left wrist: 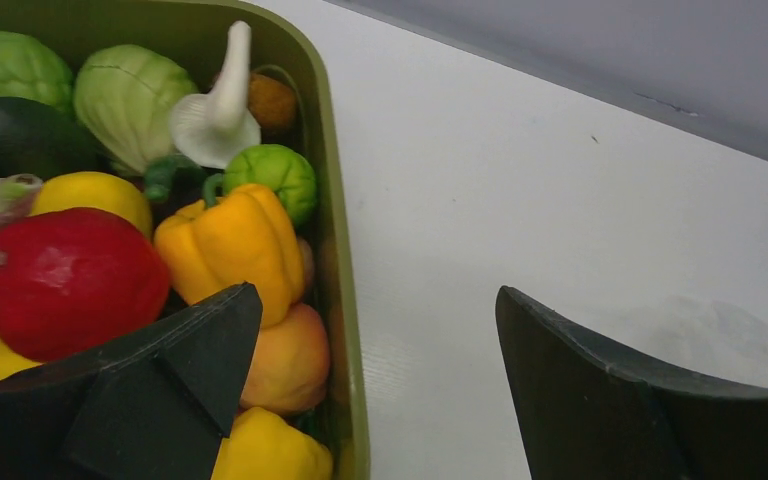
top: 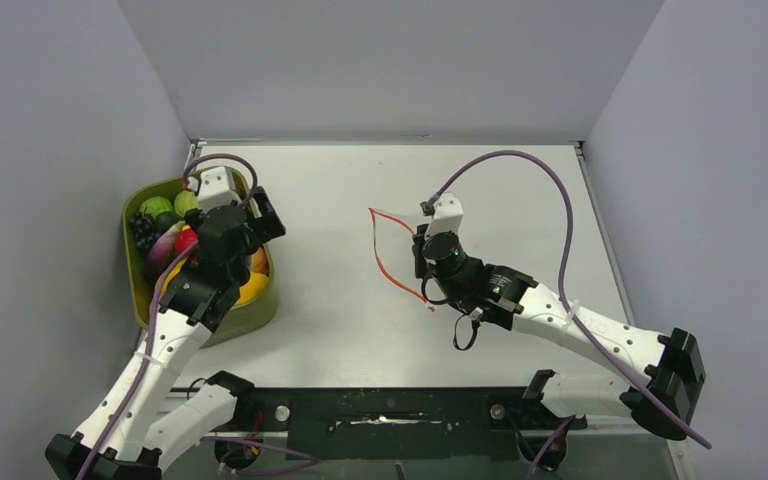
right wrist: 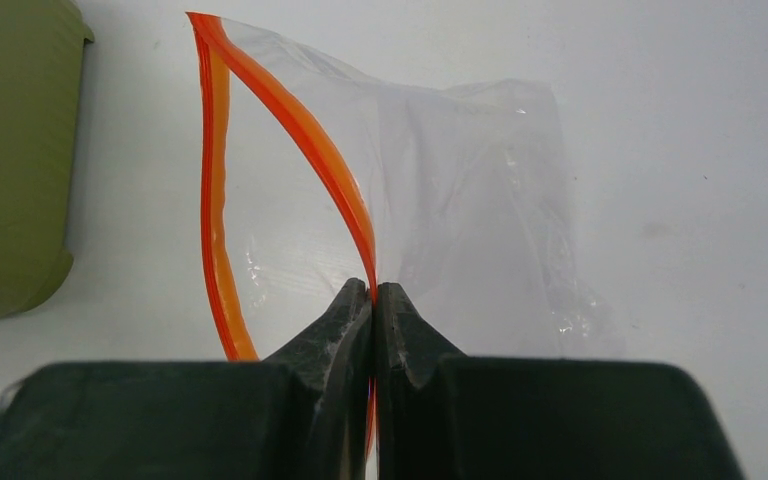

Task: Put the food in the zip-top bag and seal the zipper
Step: Pick up the fake fruit from the bin.

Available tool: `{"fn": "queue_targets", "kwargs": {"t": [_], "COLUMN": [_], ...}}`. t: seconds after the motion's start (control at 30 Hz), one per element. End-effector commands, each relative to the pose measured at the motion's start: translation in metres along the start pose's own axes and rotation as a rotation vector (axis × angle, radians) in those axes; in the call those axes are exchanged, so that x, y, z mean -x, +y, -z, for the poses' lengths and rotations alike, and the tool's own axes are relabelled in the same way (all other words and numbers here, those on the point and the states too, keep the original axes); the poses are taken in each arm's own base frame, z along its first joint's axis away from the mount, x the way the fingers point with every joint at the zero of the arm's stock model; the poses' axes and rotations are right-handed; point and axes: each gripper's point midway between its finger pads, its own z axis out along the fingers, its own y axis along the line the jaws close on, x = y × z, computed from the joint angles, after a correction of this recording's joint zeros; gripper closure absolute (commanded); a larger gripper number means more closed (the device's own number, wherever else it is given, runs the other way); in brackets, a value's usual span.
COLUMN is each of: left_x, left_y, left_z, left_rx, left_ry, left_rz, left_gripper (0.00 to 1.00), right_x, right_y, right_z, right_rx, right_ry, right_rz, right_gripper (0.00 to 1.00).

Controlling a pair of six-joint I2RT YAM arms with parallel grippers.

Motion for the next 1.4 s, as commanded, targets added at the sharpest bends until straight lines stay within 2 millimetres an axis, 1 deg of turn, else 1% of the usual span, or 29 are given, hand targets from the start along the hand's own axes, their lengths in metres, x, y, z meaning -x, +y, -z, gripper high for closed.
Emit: {"fn": "queue_targets", "kwargs": {"t": [0.0, 0.13, 0.2, 0.33, 0.47, 0.53, 0.6, 0.7, 0.9, 1.2, 1.3, 1.37], "left_x": [0.037, 0.045, 0.043, 0.039, 0.033, 0.025, 0.014, 0.002, -0.014, -0.017, -0.017, -0.017], "left_y": [0.04, 0.063, 0.072, 0.103, 0.123, 0.129, 0.131, 0.139, 0.15, 0.146, 0.146, 0.141], "left_z": [0.016, 0.022, 0.021, 0.019, 0.016, 0.012, 0.005, -0.002, -0.006, -0.015, -0.02, -0.025], "left_rx": [0.183, 0.27, 0.308, 0.427, 0.489, 0.492, 0.464, 0.462, 0.501, 0.468, 0.467, 0.435], "left_ry": [-0.093, -0.118, -0.104, -0.089, -0.083, -0.063, -0.024, 0.014, 0.043, 0.02, 0.018, 0.02], "left_rz": [-0.019, 0.004, 0.019, 0.075, 0.1, 0.117, 0.142, 0.188, 0.196, 0.201, 0.199, 0.195], "left_gripper": [0.1, 0.07, 0.07, 0.05, 0.04, 0.04, 0.04, 0.05, 0.06, 0.07, 0.08, 0.1], "right_x": [0.026, 0.025, 0.024, 0.024, 0.021, 0.02, 0.019, 0.019, 0.012, 0.017, 0.014, 0.011], "right_y": [0.007, 0.005, 0.004, 0.002, -0.002, -0.004, -0.004, -0.005, -0.008, -0.007, -0.006, -0.007], "right_z": [0.01, 0.009, 0.009, 0.01, 0.01, 0.009, 0.009, 0.009, 0.006, 0.008, 0.007, 0.005], "right_rx": [0.045, 0.04, 0.036, 0.032, 0.022, 0.017, 0.013, 0.012, 0.005, 0.014, 0.016, 0.014], "right_ry": [-0.093, -0.098, -0.096, -0.099, -0.098, -0.093, -0.091, -0.093, -0.077, -0.09, -0.086, -0.077], "right_rz": [-0.055, -0.057, -0.054, -0.052, -0.051, -0.048, -0.047, -0.048, -0.049, -0.055, -0.055, -0.051], "right_gripper": [1.0, 1.0, 1.0, 1.0, 1.0, 1.0, 1.0, 1.0, 1.0, 1.0, 1.0, 1.0]}}
